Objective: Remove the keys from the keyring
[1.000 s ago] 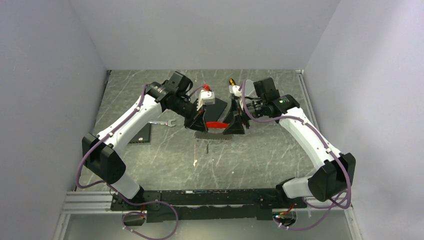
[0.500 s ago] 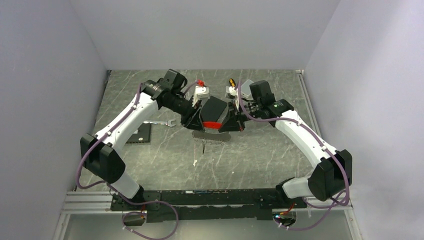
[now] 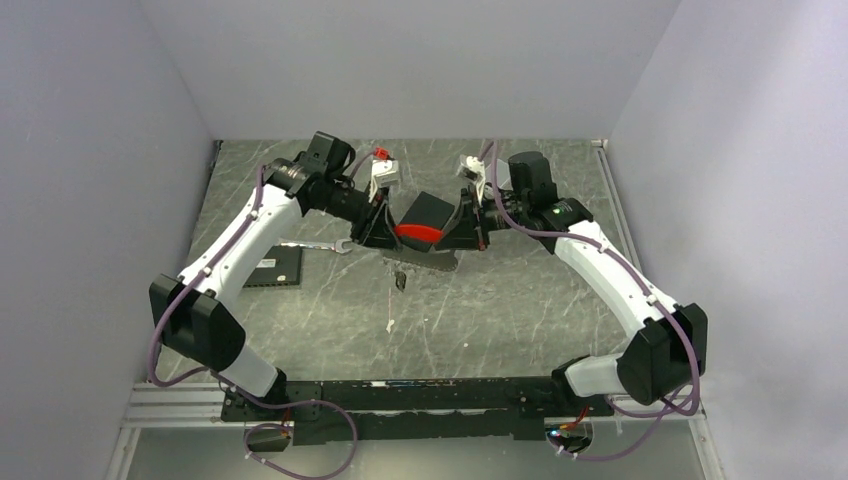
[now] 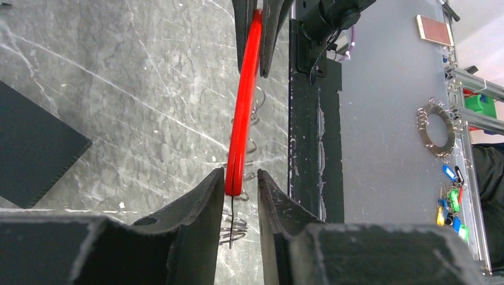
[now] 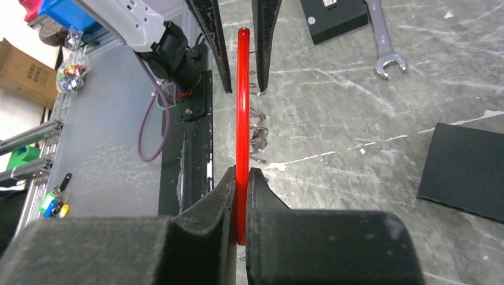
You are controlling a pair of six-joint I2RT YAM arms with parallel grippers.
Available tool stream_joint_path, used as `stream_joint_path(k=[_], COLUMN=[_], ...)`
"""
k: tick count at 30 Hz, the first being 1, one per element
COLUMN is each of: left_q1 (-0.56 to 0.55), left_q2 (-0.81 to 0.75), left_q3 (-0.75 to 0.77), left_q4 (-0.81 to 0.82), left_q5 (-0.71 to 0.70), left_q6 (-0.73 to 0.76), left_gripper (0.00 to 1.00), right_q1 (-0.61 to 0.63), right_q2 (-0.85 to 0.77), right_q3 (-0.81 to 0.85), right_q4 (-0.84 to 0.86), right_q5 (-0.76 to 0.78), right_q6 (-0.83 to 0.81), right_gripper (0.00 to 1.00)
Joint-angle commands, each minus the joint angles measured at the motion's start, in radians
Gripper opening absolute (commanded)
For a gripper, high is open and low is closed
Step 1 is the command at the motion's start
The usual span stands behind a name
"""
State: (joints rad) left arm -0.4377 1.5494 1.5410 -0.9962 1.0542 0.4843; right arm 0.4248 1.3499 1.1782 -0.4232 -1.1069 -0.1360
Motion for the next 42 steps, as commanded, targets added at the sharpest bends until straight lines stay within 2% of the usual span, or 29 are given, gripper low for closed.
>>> stream_joint_path(k=[1, 3, 4, 8, 9, 11, 12, 14, 17, 22, 29, 34, 37, 38, 41, 42], left_q1=[0.010, 0.011, 0.011, 0.011, 0.011, 0.011, 0.011, 0.011, 0.010, 0.004, -0.009, -0.013, -0.013, -0.012, -0.005, 0.000], left_q2=[-0.046, -0.046, -0.046, -0.038, -0.035, -0.028, -0.026, -0.022, -0.015, 0.000, 0.008, 0.016, 0.017, 0.017, 0.017, 0.016], left_q3=[-0.009, -0.011, -0.010, 0.000, 0.003, 0.005, 0.006, 0.007, 0.015, 0.028, 0.031, 0.041, 0.046, 0.048, 0.055, 0.056], left_q4=[0.020, 0.024, 0.023, 0.015, 0.011, 0.002, 0.000, -0.007, -0.024, -0.051, -0.061, -0.066, -0.059, -0.050, -0.022, -0.019], left_q5=[0.054, 0.052, 0.056, 0.071, 0.071, 0.080, 0.084, 0.093, 0.104, 0.112, 0.105, 0.100, 0.097, 0.095, 0.061, 0.060], left_q6=[-0.006, -0.009, -0.010, -0.006, -0.004, 0.002, 0.004, 0.013, 0.024, 0.048, 0.061, 0.058, 0.046, 0.030, -0.012, -0.018], left_gripper=[0.32, 0.32, 0.28, 0.02, 0.00, 0.00, 0.00, 0.00, 0.00, 0.00, 0.00, 0.00, 0.00, 0.03, 0.43, 0.52], right_q1=[-0.020, -0.021, -0.021, -0.020, -0.018, -0.012, -0.010, 0.000, 0.021, 0.060, 0.092, 0.099, 0.100, 0.099, 0.091, 0.087], right_q2=[-0.050, -0.052, -0.051, -0.043, -0.039, -0.032, -0.028, -0.016, 0.008, 0.056, 0.107, 0.123, 0.124, 0.123, 0.106, 0.095], right_q3=[0.018, 0.015, 0.015, 0.010, 0.009, 0.004, 0.003, 0.015, 0.046, 0.096, 0.160, 0.165, 0.162, 0.161, 0.163, 0.166], right_q4=[0.121, 0.142, 0.144, 0.132, 0.120, 0.105, 0.101, 0.070, 0.005, -0.115, -0.266, -0.273, -0.260, -0.247, -0.187, -0.167], right_q5=[-0.064, -0.073, -0.079, -0.090, -0.086, -0.072, -0.065, -0.056, -0.046, -0.050, -0.060, -0.066, -0.071, -0.074, -0.061, -0.051], right_q6=[0.082, 0.104, 0.108, 0.089, 0.075, 0.059, 0.054, 0.030, -0.026, -0.133, -0.228, -0.221, -0.204, -0.189, -0.132, -0.114], right_gripper=[0.00, 0.00, 0.00, 0.00, 0.09, 0.35, 0.42, 0.51, 0.54, 0.51, 0.37, 0.20, 0.04, 0.00, 0.00, 0.00])
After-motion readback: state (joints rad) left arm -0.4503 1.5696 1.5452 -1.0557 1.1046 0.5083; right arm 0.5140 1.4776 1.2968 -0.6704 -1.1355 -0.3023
